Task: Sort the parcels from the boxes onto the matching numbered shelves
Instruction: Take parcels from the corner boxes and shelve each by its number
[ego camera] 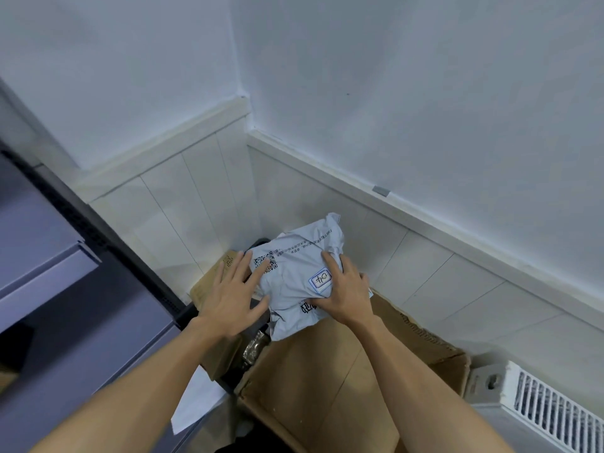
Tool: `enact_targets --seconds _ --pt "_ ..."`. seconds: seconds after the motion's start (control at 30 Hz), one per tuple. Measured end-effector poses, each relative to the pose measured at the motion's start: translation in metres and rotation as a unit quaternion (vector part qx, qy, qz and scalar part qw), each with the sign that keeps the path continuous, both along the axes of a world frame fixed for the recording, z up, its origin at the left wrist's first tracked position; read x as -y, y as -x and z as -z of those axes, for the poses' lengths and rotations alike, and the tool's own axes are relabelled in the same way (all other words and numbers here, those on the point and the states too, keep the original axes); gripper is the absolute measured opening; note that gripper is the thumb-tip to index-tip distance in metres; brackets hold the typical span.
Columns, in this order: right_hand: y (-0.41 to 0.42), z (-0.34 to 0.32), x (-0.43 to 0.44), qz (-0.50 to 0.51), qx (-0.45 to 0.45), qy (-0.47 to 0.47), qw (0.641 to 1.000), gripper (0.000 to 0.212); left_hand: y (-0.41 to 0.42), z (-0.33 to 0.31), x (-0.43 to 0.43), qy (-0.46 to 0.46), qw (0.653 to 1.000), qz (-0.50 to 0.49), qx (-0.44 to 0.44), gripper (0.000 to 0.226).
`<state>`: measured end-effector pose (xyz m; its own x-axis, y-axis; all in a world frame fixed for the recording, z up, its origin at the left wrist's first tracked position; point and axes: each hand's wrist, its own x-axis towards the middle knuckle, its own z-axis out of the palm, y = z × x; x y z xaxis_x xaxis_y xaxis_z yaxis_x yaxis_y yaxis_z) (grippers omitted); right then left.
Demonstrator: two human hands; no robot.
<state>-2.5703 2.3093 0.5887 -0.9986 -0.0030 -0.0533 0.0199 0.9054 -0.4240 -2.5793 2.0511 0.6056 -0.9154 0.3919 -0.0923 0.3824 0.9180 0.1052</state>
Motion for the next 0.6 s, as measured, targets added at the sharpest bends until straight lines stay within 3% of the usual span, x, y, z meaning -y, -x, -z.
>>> enact_targets --seconds 0.6 --pt "-0.009 -0.043 0.028 -0.016 -0.073 -0.041 0.996 0.104 -0.017 -0.045 0.035 -0.005 0.999 -0.011 -0.041 0.079"
